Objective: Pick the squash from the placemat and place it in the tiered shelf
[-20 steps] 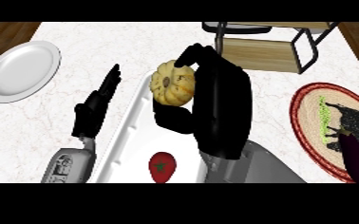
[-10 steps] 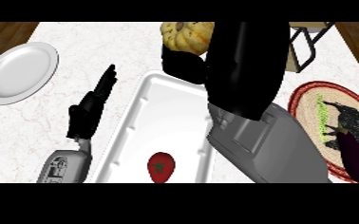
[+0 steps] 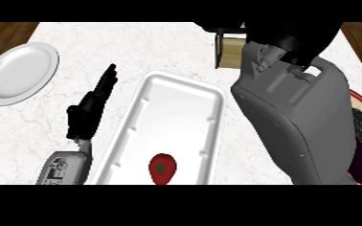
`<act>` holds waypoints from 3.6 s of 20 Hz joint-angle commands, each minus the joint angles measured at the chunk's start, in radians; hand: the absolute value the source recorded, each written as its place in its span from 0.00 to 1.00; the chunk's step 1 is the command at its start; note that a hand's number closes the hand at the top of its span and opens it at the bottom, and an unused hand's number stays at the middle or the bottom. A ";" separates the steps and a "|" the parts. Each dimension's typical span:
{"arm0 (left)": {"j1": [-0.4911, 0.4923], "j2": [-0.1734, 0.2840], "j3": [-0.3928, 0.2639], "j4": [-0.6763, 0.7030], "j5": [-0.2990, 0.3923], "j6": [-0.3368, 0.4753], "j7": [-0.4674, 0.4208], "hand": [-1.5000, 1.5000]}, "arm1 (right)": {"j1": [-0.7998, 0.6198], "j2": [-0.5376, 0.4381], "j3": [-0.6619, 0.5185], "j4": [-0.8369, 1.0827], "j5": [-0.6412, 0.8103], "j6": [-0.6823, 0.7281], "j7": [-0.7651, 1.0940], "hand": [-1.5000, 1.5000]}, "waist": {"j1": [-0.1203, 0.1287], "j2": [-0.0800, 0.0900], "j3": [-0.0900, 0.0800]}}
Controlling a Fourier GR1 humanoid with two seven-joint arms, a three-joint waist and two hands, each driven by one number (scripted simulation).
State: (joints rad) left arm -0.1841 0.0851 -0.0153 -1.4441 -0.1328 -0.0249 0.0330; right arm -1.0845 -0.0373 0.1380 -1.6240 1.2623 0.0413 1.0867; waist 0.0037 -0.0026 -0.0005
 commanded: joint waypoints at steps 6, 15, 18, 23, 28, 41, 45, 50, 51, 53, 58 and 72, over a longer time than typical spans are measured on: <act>0.034 -0.035 -0.018 0.020 -0.014 0.019 -0.043 0.50 | -0.082 -0.114 -0.175 0.109 -0.021 0.054 -0.070 1.00 | -0.001 0.002 0.000; 0.035 -0.002 -0.015 -0.048 -0.001 -0.025 0.015 0.50 | -0.076 -0.136 -0.159 0.343 0.052 -0.121 -0.181 1.00 | 0.009 0.003 0.000; -0.010 -0.039 -0.021 0.026 -0.035 0.027 -0.017 0.50 | -0.120 -0.157 -0.151 0.417 0.092 -0.159 -0.207 1.00 | 0.004 0.005 0.000; 0.006 -0.011 -0.003 0.012 -0.023 0.004 -0.019 0.50 | -0.114 -0.178 -0.173 0.602 0.079 -0.335 -0.355 1.00 | 0.013 0.008 0.000; 0.010 -0.011 -0.009 0.004 -0.018 -0.007 -0.019 0.50 | -0.109 -0.154 -0.297 0.589 -0.058 -0.546 -0.403 1.00 | 0.019 0.015 0.002; 0.023 -0.003 0.004 -0.006 -0.013 -0.017 -0.032 0.50 | -0.105 -0.228 -0.411 0.881 -0.282 -0.741 -0.755 1.00 | 0.016 0.009 0.001; 0.025 -0.004 0.004 -0.046 -0.003 -0.020 0.035 0.50 | -0.115 -0.311 -0.369 0.968 -0.018 -0.724 -0.453 0.00 | 0.015 0.006 -0.001; 0.007 -0.025 -0.014 -0.029 -0.043 0.016 0.024 0.50 | -0.099 -0.318 -0.358 0.897 -0.009 -0.668 -0.382 0.00 | 0.000 0.002 0.000; 0.010 0.002 0.027 0.023 -0.015 -0.007 -0.026 0.50 | -0.093 -0.281 -0.363 0.861 -0.025 -0.691 -0.355 0.00 | -0.001 0.002 0.000; 0.057 -0.040 -0.035 -0.036 -0.049 0.017 -0.022 0.50 | -0.062 -0.270 -0.375 0.824 -0.068 -0.718 -0.386 0.00 | 0.001 0.002 0.000; 0.063 -0.040 -0.020 -0.008 -0.036 0.010 -0.050 0.50 | -0.044 -0.270 -0.422 0.719 -0.225 -0.695 -0.467 0.00 | -0.007 -0.002 0.001; -0.006 -0.005 0.022 0.002 -0.017 -0.010 -0.007 0.50 | -0.083 -0.330 -0.521 0.512 -0.418 -0.722 -0.473 0.00 | -0.008 0.000 0.001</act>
State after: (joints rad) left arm -0.1587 0.0705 -0.0089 -1.4482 -0.1588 -0.0300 0.0117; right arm -1.1670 -0.3543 -0.3411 -1.0370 0.8911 -0.6342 0.6048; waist -0.0001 -0.0020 0.0000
